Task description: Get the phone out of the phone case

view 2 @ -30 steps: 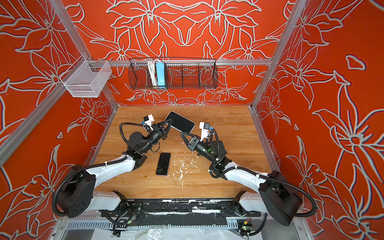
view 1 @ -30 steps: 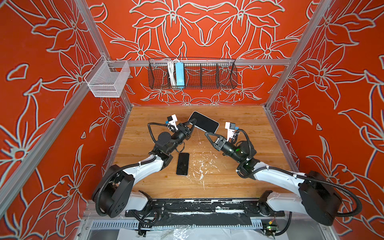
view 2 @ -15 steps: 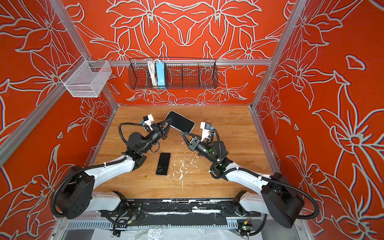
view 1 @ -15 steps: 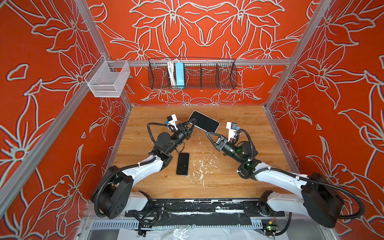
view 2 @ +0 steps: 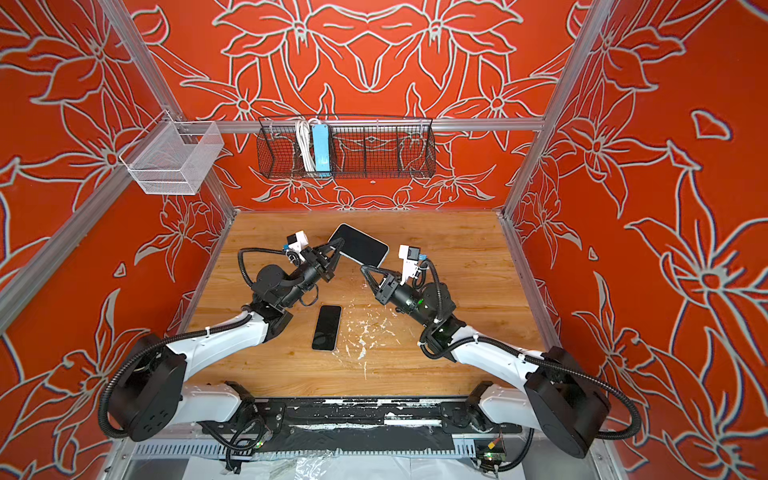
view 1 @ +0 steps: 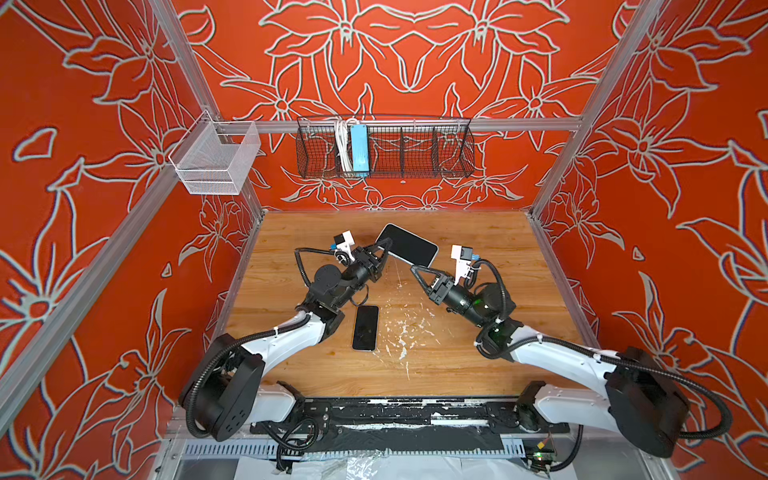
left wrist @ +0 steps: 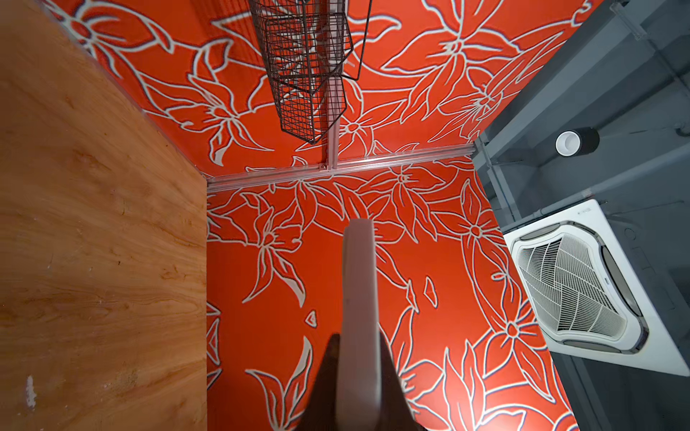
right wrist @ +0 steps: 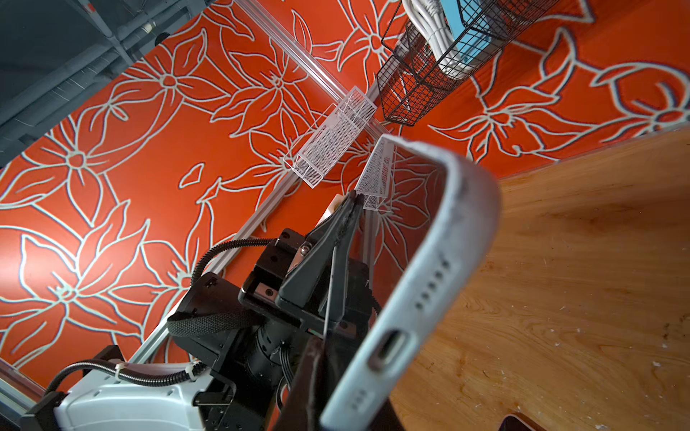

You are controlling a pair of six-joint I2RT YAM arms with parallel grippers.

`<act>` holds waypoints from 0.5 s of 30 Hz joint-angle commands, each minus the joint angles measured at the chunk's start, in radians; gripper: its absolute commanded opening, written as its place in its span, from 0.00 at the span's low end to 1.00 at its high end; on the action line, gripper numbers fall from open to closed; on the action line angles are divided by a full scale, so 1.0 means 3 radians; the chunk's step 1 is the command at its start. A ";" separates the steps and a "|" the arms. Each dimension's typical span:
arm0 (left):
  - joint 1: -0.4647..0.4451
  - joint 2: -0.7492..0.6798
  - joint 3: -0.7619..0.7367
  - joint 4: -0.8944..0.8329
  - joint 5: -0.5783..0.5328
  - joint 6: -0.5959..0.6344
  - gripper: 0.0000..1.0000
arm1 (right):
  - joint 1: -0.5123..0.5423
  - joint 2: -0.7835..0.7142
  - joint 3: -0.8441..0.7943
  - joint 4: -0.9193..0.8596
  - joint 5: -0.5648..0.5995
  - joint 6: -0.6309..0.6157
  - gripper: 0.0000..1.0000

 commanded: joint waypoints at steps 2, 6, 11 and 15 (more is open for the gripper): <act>-0.0024 -0.0147 0.0045 0.0266 -0.0141 -0.0365 0.00 | 0.0020 -0.0034 0.0001 -0.0282 0.0158 -0.0454 0.07; -0.0048 -0.0155 0.0090 0.0339 -0.0137 -0.0511 0.00 | 0.0021 -0.0034 -0.0031 -0.0361 0.0241 -0.0611 0.07; -0.0078 -0.0181 0.0142 0.0409 -0.0133 -0.0615 0.00 | 0.0018 -0.0014 -0.0047 -0.0443 0.0320 -0.0740 0.07; -0.0089 -0.0201 0.0166 0.0425 -0.0136 -0.0655 0.00 | 0.0020 0.0003 -0.0093 -0.0446 0.0391 -0.0801 0.07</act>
